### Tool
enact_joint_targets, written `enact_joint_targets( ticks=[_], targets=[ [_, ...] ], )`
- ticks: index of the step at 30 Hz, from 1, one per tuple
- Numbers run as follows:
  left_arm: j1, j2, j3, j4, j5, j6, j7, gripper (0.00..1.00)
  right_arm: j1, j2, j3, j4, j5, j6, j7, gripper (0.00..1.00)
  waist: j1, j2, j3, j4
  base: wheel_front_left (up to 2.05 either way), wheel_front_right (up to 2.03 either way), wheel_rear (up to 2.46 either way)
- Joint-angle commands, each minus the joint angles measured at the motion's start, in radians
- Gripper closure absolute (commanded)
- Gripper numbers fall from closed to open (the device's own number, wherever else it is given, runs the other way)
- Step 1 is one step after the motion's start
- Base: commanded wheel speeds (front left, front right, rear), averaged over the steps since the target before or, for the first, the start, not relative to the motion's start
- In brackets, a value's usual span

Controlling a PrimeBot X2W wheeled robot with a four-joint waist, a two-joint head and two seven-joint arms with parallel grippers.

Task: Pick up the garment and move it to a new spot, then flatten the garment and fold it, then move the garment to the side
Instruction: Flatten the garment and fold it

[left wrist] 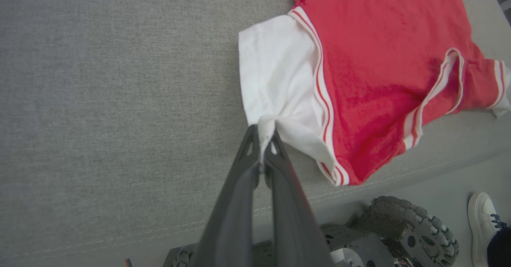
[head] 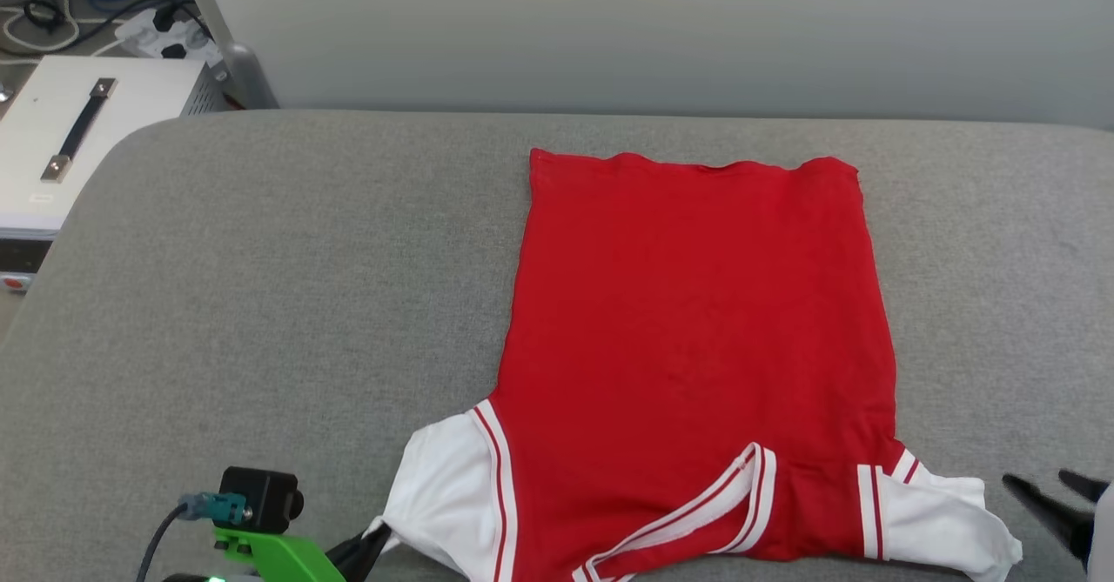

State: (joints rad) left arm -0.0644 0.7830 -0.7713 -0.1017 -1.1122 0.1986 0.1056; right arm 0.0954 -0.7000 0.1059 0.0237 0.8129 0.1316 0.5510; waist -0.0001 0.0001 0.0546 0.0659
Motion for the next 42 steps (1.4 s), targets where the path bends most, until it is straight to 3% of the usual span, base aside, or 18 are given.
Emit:
enact_joint_targets(
  ticks=[1,10,19,29,41,42],
  targets=[
    [-0.026,0.019,0.002,-0.032,0.001,0.019,0.019,1.00,-0.041,-0.004,-0.026,-0.031,0.009,-0.001,0.029,0.00,0.0001,-0.0001,0.054,0.021,0.00,0.00,0.00],
    [-0.101,0.046,0.005,-0.216,0.039,0.096,0.100,1.00,-0.342,0.054,-0.119,-0.078,-0.024,-0.001,0.278,0.00,0.0001,-0.0001,0.236,0.098,0.00,0.00,0.00],
    [-0.179,0.024,-0.009,-0.310,0.095,0.115,0.133,1.00,-0.730,0.111,-0.133,0.089,-0.177,-0.001,0.494,0.00,0.0001,-0.0001,0.397,0.203,0.00,0.00,0.00],
    [-0.231,-0.028,-0.017,-0.330,0.129,0.095,0.107,1.00,-0.964,0.100,-0.124,0.275,-0.313,-0.001,0.561,0.00,0.0001,-0.0001,0.489,0.279,0.00,0.00,0.00],
    [-0.258,-0.066,-0.024,-0.294,0.135,0.071,0.090,1.00,-0.993,0.111,-0.085,0.367,-0.349,-0.001,0.578,0.00,0.0001,-0.0001,0.526,0.303,0.00,0.00,0.00],
    [-0.260,-0.067,-0.024,-0.290,0.135,0.070,0.089,1.00,-0.985,0.114,-0.084,0.372,-0.348,-0.001,0.582,0.51,0.0001,-0.0001,0.525,0.304,0.00,0.00,0.00]
  ],
)
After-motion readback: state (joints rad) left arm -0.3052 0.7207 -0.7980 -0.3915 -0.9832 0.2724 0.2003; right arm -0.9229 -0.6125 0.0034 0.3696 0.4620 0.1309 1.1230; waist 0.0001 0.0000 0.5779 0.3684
